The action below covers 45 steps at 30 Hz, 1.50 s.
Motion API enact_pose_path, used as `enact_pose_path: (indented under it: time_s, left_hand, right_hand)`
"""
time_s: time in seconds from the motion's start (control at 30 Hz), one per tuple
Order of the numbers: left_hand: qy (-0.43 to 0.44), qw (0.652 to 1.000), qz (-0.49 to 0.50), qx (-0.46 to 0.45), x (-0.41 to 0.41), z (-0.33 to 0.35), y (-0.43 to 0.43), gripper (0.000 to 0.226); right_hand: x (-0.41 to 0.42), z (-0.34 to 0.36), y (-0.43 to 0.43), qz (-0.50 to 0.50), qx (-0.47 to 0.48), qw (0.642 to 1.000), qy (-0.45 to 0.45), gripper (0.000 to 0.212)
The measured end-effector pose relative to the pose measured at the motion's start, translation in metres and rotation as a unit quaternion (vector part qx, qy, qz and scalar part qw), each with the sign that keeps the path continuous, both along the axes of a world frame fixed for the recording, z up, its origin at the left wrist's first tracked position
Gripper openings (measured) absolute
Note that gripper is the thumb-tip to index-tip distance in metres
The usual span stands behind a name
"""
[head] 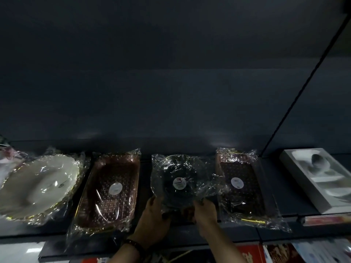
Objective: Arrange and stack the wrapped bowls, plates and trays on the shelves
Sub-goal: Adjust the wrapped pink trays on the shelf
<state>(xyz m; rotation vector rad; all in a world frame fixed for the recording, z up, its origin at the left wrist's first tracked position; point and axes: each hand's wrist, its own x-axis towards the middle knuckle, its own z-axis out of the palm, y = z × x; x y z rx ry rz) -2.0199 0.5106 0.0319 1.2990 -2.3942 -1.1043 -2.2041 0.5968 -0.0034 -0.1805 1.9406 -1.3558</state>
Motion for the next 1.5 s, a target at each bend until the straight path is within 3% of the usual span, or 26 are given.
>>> enact_pose_path:
  time_s: [0.07,0.17,0.3,0.43,0.57,0.67,0.73,0.8,0.87,1.1,1.23,1.37,1.5]
  left_hand:
    - [-0.005,1.000,0.016,0.008,-0.007,0.007,0.002,0.052]
    - [-0.110,0.993,0.035,0.015,-0.020,0.028,0.014,0.064]
    - [-0.154,0.986,-0.004,-0.064,-0.034,0.049,0.023,0.051]
    - [-0.101,0.992,-0.058,-0.047,-0.060,0.063,0.030,0.024]
    - [-0.114,0.985,-0.127,0.036,-0.096,0.068,0.054,0.035]
    - [-0.100,0.979,-0.142,0.104,-0.121,0.064,0.070,0.036]
    - [-0.097,0.981,-0.126,0.114,-0.135,0.055,0.076,0.033]
    - [-0.098,0.980,-0.125,0.123,-0.150,0.046,0.080,0.029]
    - [-0.085,0.979,-0.117,0.145,-0.163,0.039,0.082,0.024]
    - [-0.027,0.969,-0.030,0.244,-0.178,0.028,0.090,0.018]
    - [0.005,0.950,0.025,0.311,-0.182,0.032,0.100,0.012]
    - [0.024,0.955,0.037,0.295,-0.182,0.031,0.100,0.013]
    - [0.053,0.944,0.034,0.324,-0.179,0.035,0.108,0.020]
  right_hand:
    - [0.002,0.012,0.004,0.001,-0.005,1.000,-0.015,0.032]
    - [-0.007,0.011,0.018,0.021,-0.023,0.998,-0.060,0.047]
    - [-0.017,0.070,0.060,0.004,-0.063,0.995,-0.073,0.022]
    - [-0.053,0.086,0.115,-0.130,-0.046,0.986,0.097,0.013]
    - [-0.081,0.084,0.164,-0.242,0.038,0.954,0.170,0.011]
    - [-0.103,0.070,0.191,-0.276,0.100,0.942,0.164,0.025]
    - [-0.115,0.057,0.200,-0.251,0.128,0.945,0.164,0.046]
    - [-0.123,0.053,0.204,-0.218,0.124,0.952,0.174,0.064]
    - [-0.129,0.058,0.200,-0.196,0.099,0.962,0.163,0.068]
    - [-0.143,0.054,0.177,-0.141,0.135,0.971,0.140,0.040]
    - [-0.141,0.050,0.173,-0.196,0.150,0.957,0.155,0.027]
    - [-0.136,0.052,0.182,-0.248,0.123,0.952,0.133,0.037]
    - [-0.122,0.059,0.205,-0.297,0.068,0.945,0.117,0.019]
